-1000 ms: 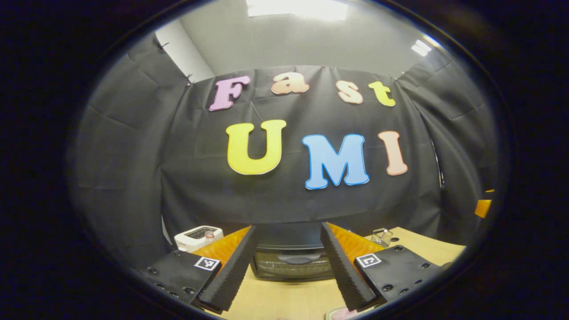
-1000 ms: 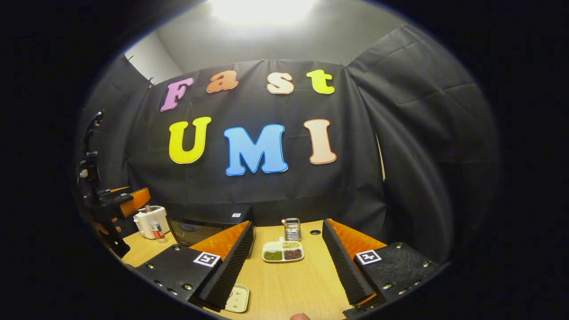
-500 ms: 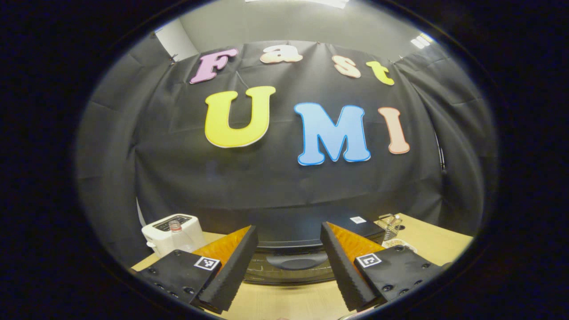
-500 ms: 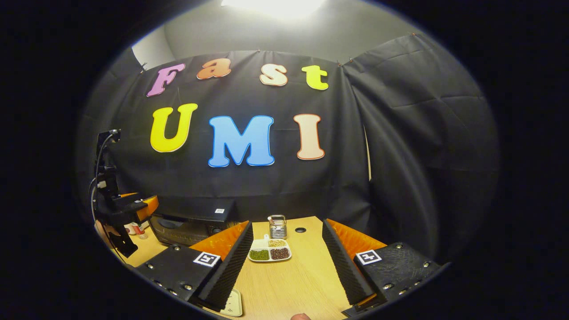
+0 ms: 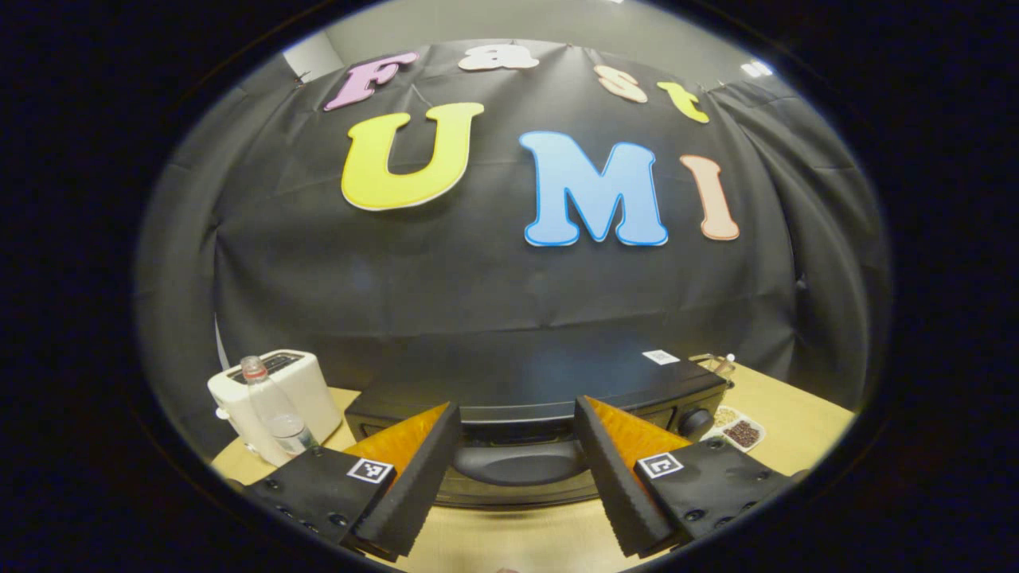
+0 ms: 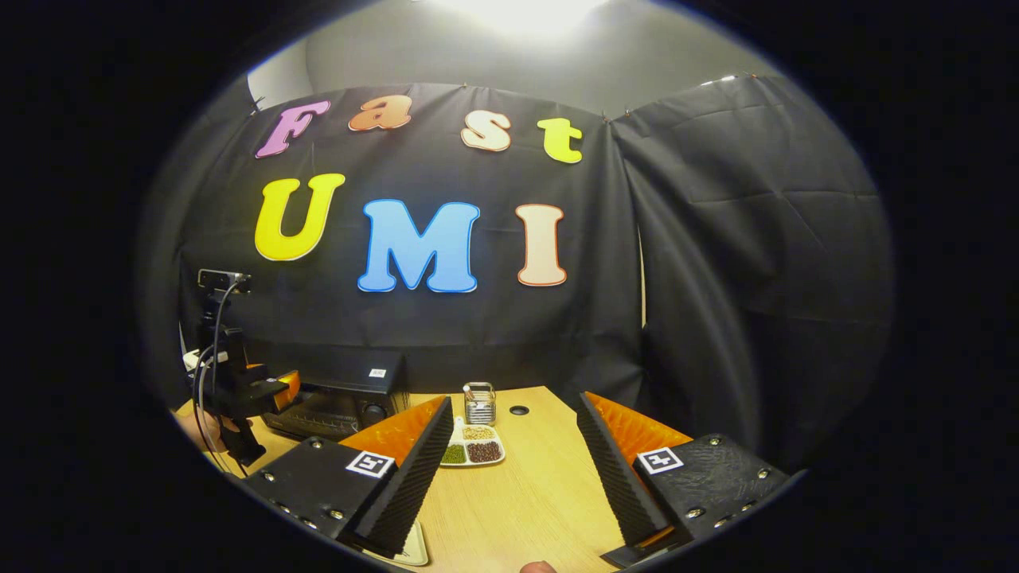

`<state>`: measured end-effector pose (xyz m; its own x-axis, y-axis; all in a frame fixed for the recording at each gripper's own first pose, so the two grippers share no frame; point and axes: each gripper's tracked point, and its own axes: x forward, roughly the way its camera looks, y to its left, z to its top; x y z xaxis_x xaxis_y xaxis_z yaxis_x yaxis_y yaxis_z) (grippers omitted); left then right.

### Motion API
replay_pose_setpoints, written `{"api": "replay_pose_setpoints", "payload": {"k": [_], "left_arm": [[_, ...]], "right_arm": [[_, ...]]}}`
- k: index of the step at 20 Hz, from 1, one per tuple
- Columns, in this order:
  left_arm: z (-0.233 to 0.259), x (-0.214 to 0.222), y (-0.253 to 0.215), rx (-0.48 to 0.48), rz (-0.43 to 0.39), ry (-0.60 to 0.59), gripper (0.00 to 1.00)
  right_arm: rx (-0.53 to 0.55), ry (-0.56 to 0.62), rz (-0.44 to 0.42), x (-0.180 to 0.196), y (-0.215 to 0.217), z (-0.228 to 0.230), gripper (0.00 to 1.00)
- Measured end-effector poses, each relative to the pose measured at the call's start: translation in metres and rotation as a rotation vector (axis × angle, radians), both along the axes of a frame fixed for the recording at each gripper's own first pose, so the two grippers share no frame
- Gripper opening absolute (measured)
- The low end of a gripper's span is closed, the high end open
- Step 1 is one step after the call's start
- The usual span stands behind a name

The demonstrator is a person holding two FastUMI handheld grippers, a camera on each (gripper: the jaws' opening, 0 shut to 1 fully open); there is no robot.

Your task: Open the electric oven with the left hand, put the food in, and close the electric oven.

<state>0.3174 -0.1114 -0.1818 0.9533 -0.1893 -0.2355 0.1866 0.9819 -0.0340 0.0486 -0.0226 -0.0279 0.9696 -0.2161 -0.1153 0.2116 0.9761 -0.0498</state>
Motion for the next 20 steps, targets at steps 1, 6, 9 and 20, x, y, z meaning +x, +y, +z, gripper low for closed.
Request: {"api": "replay_pose_setpoints", "payload": {"k": [1,6,9,20], "left_arm": [[-0.007,0.001,0.001,0.004,0.002,0.015,1.0],[-0.009,0.003,-0.002,0.038,-0.008,-0.024,0.96],[-0.01,-0.003,-0.001,0.007,0.005,-0.01,0.96],[-0.029,-0.067,0.005,0.025,0.03,0.045,0.91]], "right_arm": [[-0.001,0.008,-0.004,-0.001,0.0,-0.002,0.95],[-0.003,0.016,-0.002,-0.003,0.002,-0.004,0.95],[-0.005,0.005,0.009,-0.003,0.004,-0.001,0.95],[0.013,0.017,0.064,-0.013,0.001,-0.01,0.95]]}}
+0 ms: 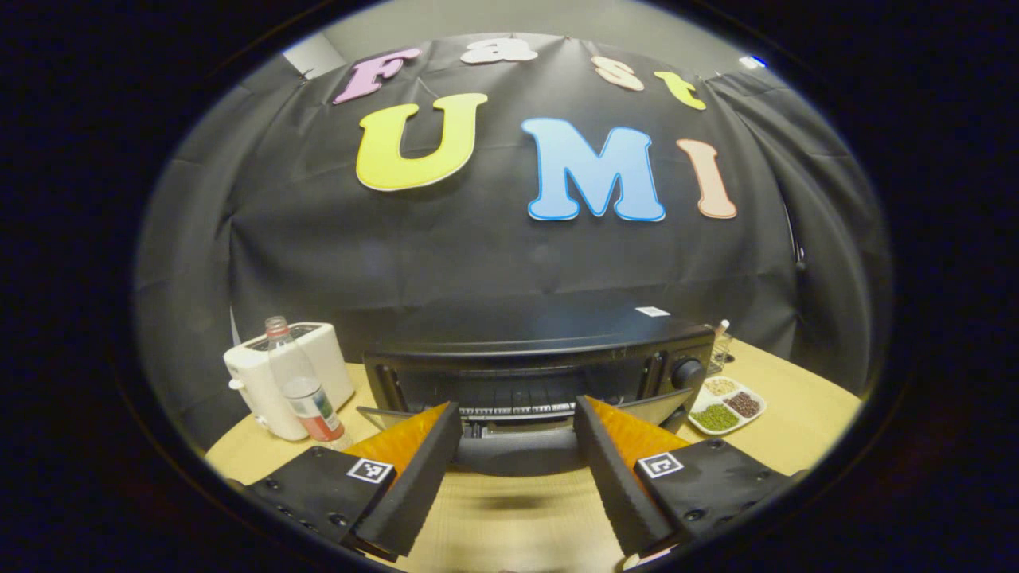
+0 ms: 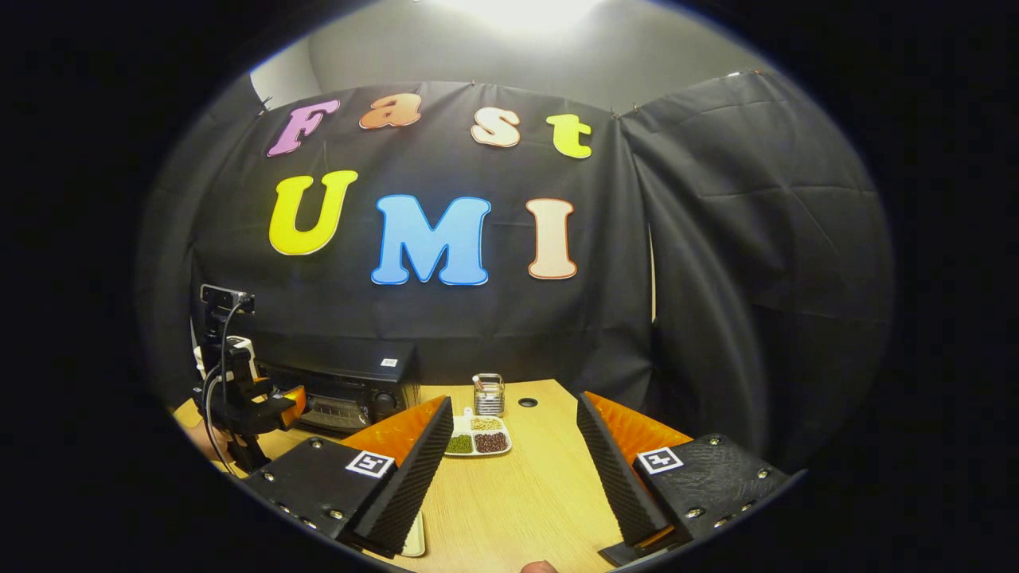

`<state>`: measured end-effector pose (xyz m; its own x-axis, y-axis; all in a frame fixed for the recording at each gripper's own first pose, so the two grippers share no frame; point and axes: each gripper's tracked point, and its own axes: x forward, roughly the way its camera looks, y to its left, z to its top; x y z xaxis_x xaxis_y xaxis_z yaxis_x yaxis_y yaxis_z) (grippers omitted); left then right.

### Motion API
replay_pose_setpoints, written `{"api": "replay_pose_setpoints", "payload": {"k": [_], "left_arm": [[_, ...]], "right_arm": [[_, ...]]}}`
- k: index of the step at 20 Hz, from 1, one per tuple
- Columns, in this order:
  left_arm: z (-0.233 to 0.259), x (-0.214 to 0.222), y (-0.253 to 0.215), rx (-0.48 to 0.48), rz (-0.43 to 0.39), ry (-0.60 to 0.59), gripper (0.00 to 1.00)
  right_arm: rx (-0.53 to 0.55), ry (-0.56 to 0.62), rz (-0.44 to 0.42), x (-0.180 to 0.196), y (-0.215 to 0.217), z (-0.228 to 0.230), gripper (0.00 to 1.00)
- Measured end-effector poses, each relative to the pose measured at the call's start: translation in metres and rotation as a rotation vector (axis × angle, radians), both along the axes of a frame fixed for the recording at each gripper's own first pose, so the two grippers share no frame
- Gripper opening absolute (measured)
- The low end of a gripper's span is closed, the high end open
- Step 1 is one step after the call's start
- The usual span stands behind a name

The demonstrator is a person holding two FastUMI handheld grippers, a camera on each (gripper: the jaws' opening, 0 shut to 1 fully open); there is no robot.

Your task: Open the electric oven with the left hand, put the food in, and close the electric oven.

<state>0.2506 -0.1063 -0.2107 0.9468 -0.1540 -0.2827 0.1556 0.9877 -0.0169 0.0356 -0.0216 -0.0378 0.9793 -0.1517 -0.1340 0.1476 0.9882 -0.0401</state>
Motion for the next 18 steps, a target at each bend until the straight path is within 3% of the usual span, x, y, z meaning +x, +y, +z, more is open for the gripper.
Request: {"api": "replay_pose_setpoints", "payload": {"k": [1,2,5,7,8,13,18], "left_arm": [[-0.003,-0.006,0.001,0.004,0.002,0.007,1.0],[-0.008,-0.012,0.001,0.011,0.006,0.02,0.96],[-0.018,-0.025,0.001,0.011,0.015,0.047,1.0],[-0.023,-0.032,0.002,0.023,0.021,0.052,0.95],[-0.026,-0.036,0.002,0.027,0.024,0.057,1.0],[-0.042,-0.053,0.002,0.037,0.036,0.087,0.96],[-0.078,-0.081,-0.004,0.041,0.05,0.176,1.0]], "right_arm": [[0.004,0.005,0.001,-0.002,-0.003,-0.002,0.95],[0.01,0.01,0.002,-0.004,-0.004,-0.004,0.95],[0.019,0.022,0.003,-0.008,-0.012,-0.008,0.95],[0.019,0.023,-0.003,-0.012,-0.018,-0.008,0.95],[0.018,0.024,-0.005,-0.015,-0.021,-0.008,0.95],[0.012,0.038,0.001,-0.025,-0.031,-0.013,0.95],[0.018,0.077,0.029,-0.031,-0.033,-0.024,0.95]]}}
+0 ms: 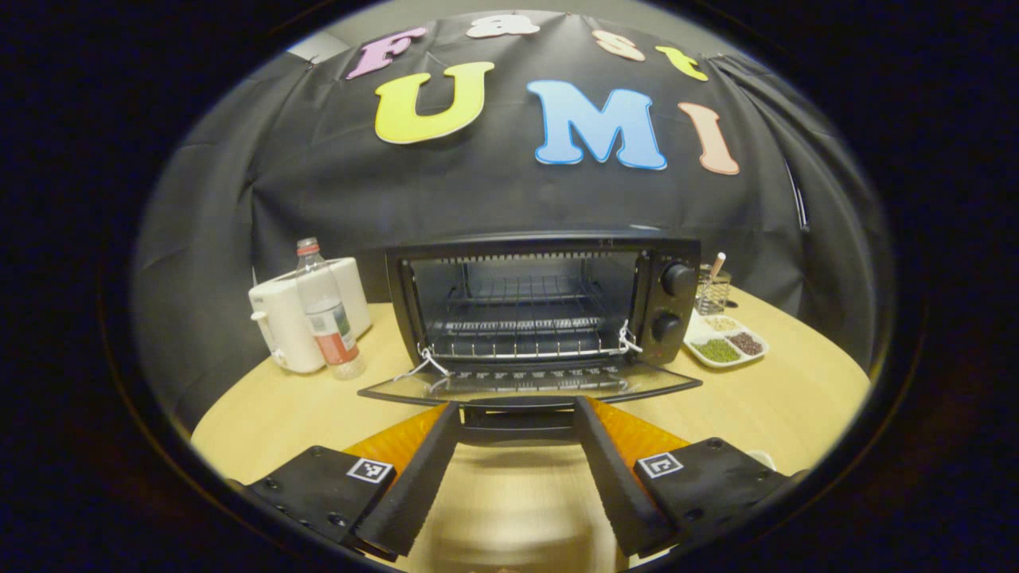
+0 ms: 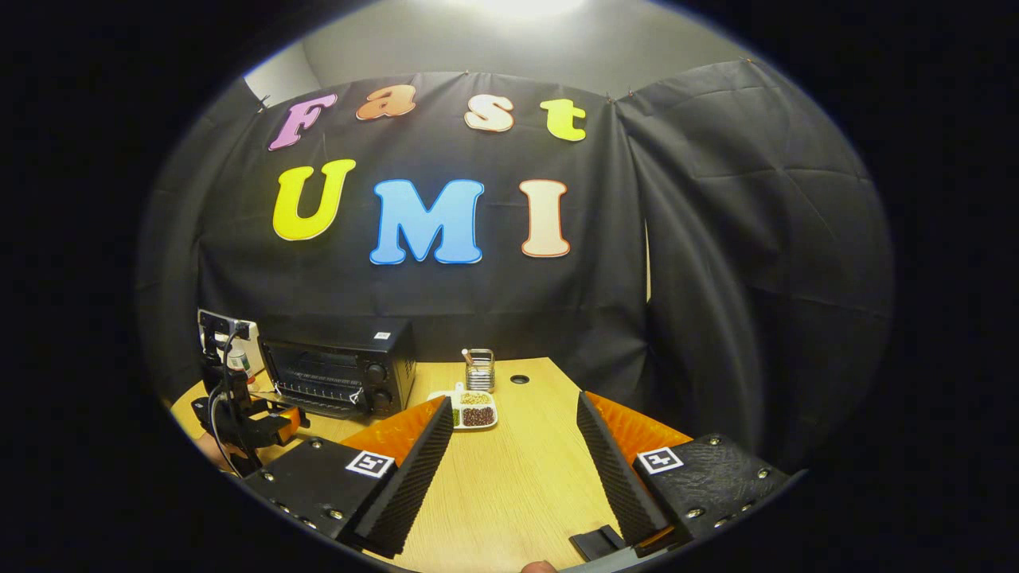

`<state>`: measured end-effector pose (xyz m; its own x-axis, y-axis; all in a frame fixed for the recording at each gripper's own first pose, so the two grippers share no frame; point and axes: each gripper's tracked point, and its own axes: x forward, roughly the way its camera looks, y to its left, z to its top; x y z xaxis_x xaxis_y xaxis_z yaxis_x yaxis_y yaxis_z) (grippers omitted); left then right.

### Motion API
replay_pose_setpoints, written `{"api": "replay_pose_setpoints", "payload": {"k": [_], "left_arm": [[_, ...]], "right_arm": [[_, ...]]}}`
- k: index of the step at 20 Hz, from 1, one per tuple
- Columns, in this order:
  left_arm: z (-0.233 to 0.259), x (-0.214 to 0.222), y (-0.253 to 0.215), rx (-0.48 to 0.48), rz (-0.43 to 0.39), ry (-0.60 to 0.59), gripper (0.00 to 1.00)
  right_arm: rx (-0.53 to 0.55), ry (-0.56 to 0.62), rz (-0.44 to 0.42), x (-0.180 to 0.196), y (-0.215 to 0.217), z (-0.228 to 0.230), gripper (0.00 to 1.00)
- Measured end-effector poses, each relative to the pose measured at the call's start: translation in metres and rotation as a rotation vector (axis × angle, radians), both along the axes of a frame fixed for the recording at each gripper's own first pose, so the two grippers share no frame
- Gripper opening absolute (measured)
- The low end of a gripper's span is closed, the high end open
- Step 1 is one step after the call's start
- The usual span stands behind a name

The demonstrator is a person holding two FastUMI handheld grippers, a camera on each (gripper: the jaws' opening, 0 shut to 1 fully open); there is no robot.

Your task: Open the electric oven with the left hand, put the food in, and close the electric oven.

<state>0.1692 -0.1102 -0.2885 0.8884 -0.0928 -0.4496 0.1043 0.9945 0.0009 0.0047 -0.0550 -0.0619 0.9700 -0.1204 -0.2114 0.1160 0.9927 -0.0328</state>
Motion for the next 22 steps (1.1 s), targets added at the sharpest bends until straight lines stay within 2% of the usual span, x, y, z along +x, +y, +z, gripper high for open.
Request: {"api": "replay_pose_setpoints", "payload": {"k": [1,4,5,6,7,9,10,11,12,13,14,15,16,17,18,20,22], "left_arm": [[-0.003,-0.004,-0.002,0.0,-0.004,0.007,0.96],[-0.013,-0.014,-0.009,0.012,-0.02,0.032,1.0],[-0.012,-0.016,-0.009,0.011,-0.021,0.033,0.96],[-0.007,-0.019,-0.009,0.005,-0.022,0.028,1.0],[0.001,-0.02,-0.008,0.002,-0.021,0.016,1.0],[0.024,-0.022,-0.003,-0.005,-0.022,-0.023,1.0],[0.038,-0.025,-0.001,-0.013,-0.024,-0.043,0.96],[0.054,-0.027,0.003,-0.024,-0.021,-0.066,1.0],[0.069,-0.028,0.007,-0.037,-0.016,-0.089,1.0],[0.085,-0.029,0.012,-0.047,-0.01,-0.111,1.0],[0.099,-0.031,0.018,-0.051,-0.003,-0.137,1.0],[0.113,-0.033,0.025,-0.047,0.004,-0.162,1.0],[0.125,-0.036,0.032,-0.041,0.009,-0.187,0.96],[0.138,-0.039,0.038,-0.036,0.014,-0.209,0.96],[0.15,-0.042,0.043,-0.037,0.016,-0.229,1.0],[0.17,-0.048,0.054,-0.041,0.027,-0.259,1.0],[0.188,-0.057,0.069,-0.038,0.051,-0.291,0.96]], "right_arm": [[0.006,0.011,0.007,-0.001,0.001,-0.004,0.95],[0.037,0.05,0.027,0.002,0.007,-0.013,0.95],[0.048,0.069,0.04,0.004,0.012,-0.018,0.95],[0.055,0.089,0.054,0.006,0.017,-0.023,0.95],[0.061,0.109,0.071,0.009,0.021,-0.028,0.95],[0.076,0.152,0.106,0.017,0.031,-0.038,0.95],[0.091,0.178,0.128,0.021,0.038,-0.043,0.95],[0.105,0.204,0.154,0.024,0.046,-0.05,0.95],[0.118,0.23,0.181,0.028,0.055,-0.055,0.95],[0.126,0.262,0.208,0.029,0.062,-0.064,0.91],[0.131,0.298,0.231,0.03,0.068,-0.073,0.95],[0.138,0.334,0.255,0.031,0.075,-0.083,0.96],[0.151,0.369,0.281,0.031,0.083,-0.09,0.96],[0.169,0.404,0.308,0.031,0.091,-0.099,0.95],[0.191,0.439,0.331,0.031,0.099,-0.105,0.95],[0.249,0.528,0.379,0.026,0.113,-0.125,0.96],[0.29,0.599,0.399,0.025,0.122,-0.137,0.96]]}}
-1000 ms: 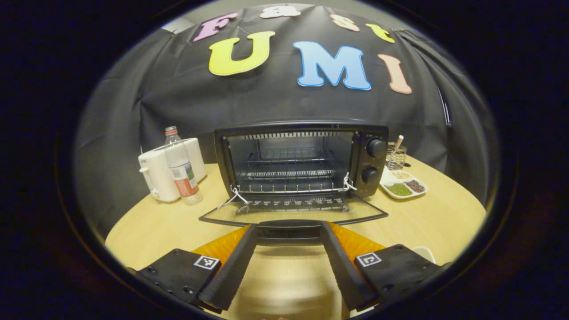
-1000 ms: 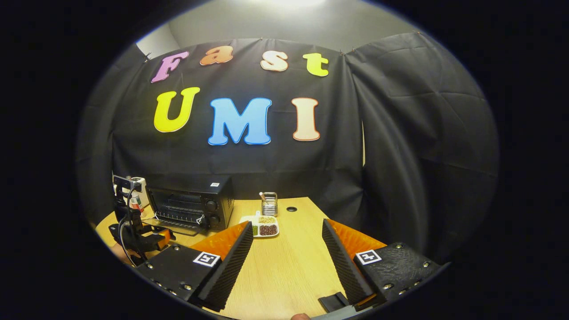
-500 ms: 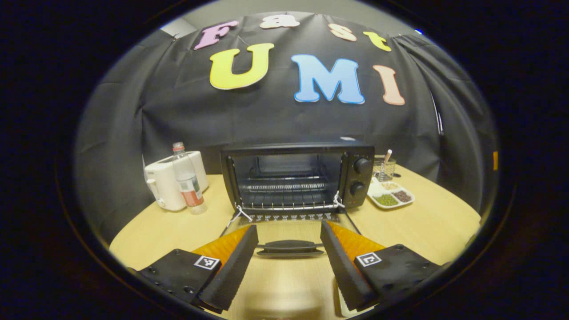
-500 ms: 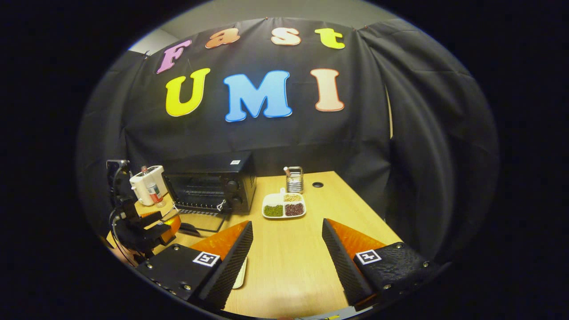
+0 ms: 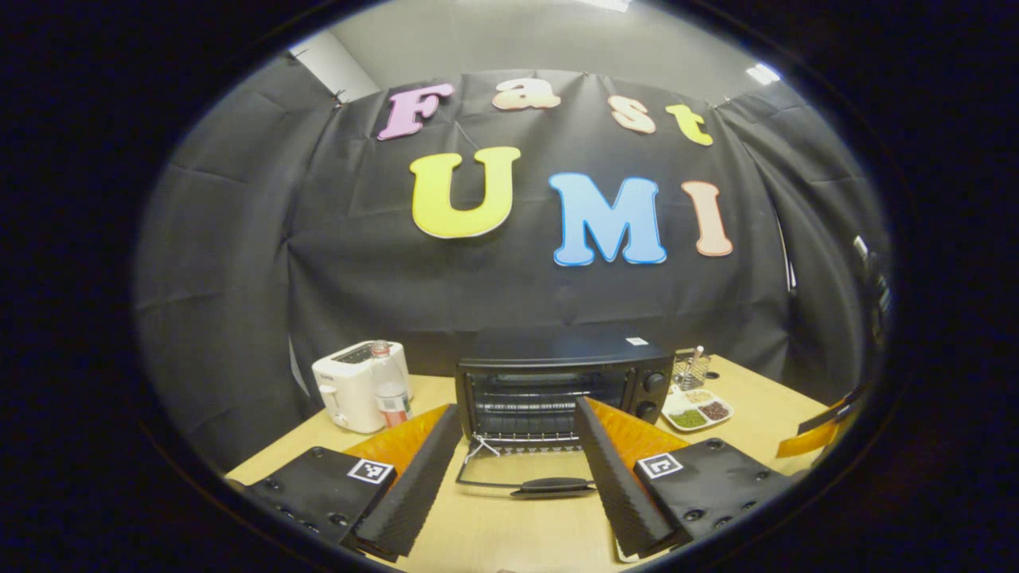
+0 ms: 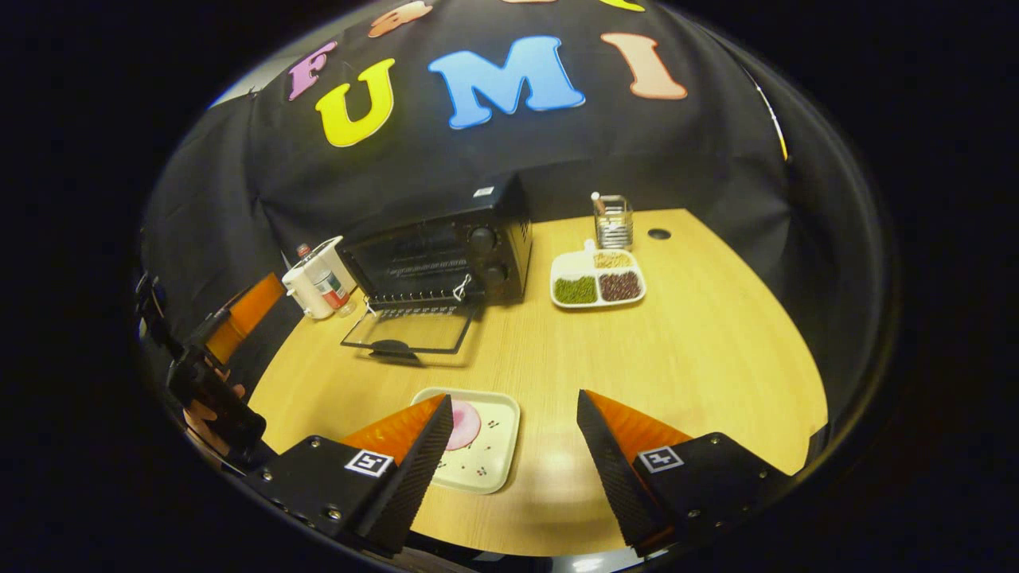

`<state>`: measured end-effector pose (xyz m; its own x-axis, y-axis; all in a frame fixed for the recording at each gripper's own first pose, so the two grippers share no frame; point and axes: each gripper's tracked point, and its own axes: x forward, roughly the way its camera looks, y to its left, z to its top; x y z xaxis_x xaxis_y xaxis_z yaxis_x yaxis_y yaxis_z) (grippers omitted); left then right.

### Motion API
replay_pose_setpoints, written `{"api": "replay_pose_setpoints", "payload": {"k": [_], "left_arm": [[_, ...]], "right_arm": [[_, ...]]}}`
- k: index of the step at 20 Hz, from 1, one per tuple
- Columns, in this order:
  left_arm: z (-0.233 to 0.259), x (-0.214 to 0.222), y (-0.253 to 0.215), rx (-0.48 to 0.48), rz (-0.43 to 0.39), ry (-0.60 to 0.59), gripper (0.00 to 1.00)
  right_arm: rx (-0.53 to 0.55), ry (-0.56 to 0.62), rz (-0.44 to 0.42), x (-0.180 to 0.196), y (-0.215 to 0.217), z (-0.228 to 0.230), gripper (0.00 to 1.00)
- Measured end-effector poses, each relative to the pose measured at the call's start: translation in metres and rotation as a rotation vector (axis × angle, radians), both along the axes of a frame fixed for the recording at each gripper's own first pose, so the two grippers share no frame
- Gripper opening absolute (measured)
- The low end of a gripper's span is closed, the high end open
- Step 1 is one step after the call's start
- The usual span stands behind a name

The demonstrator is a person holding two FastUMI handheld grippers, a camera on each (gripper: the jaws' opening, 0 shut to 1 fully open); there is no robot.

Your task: Open the electric oven with the left hand, put the food in, and close the electric oven.

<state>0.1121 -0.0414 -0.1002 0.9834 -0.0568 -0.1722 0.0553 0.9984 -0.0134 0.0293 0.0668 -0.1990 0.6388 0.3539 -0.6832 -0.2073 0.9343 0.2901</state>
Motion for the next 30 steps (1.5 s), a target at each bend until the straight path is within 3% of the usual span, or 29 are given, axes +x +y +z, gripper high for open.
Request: {"api": "replay_pose_setpoints", "payload": {"k": [2,4,6,14,15,16,17,18,19,20,25,26,29,30], "left_arm": [[0.015,-0.01,0.013,0.0,0.025,-0.029,1.0],[0.022,-0.022,0.027,0.004,0.049,-0.039,0.91],[0.028,-0.032,0.043,0.02,0.081,-0.046,1.0],[0.014,-0.069,0.094,0.003,0.215,-0.003,1.0],[0.013,-0.073,0.098,0.005,0.228,0.003,1.0],[0.012,-0.076,0.102,0.007,0.238,0.003,0.95],[0.012,-0.078,0.105,0.007,0.245,0.002,0.91],[0.013,-0.08,0.108,0.005,0.249,-0.001,0.91],[0.015,-0.082,0.111,0.005,0.253,-0.001,0.91],[0.012,-0.082,0.113,0.007,0.257,0.003,1.0],[0.009,-0.081,0.106,0.006,0.25,0.011,0.95],[0.006,-0.08,0.103,0.006,0.246,0.015,1.0],[0.006,-0.08,0.098,0.008,0.238,0.017,0.96],[0.006,-0.077,0.096,0.009,0.237,0.015,1.0]], "right_arm": [[0.009,0.063,0.014,0.0,0.006,-0.016,0.96],[0.017,0.133,0.032,-0.001,0.01,-0.032,0.96],[0.02,0.2,0.045,0.0,0.015,-0.048,0.92],[-0.018,0.395,0.104,-0.01,0.03,-0.097,0.9],[-0.024,0.417,0.115,-0.015,0.032,-0.1,0.86],[-0.037,0.442,0.127,-0.019,0.032,-0.105,0.87],[-0.056,0.457,0.138,-0.024,0.031,-0.107,0.82],[-0.058,0.445,0.132,-0.018,0.03,-0.108,0.87],[-0.074,0.452,0.122,-0.016,0.028,-0.114,0.65],[-0.081,0.485,0.132,-0.02,0.027,-0.117,0.42],[-0.111,0.519,0.186,-0.022,0.028,-0.115,0.41],[-0.123,0.527,0.201,-0.023,0.028,-0.115,0.41],[-0.158,0.561,0.214,-0.025,0.028,-0.115,0.41],[-0.175,0.558,0.222,-0.023,0.027,-0.117,0.41]]}}
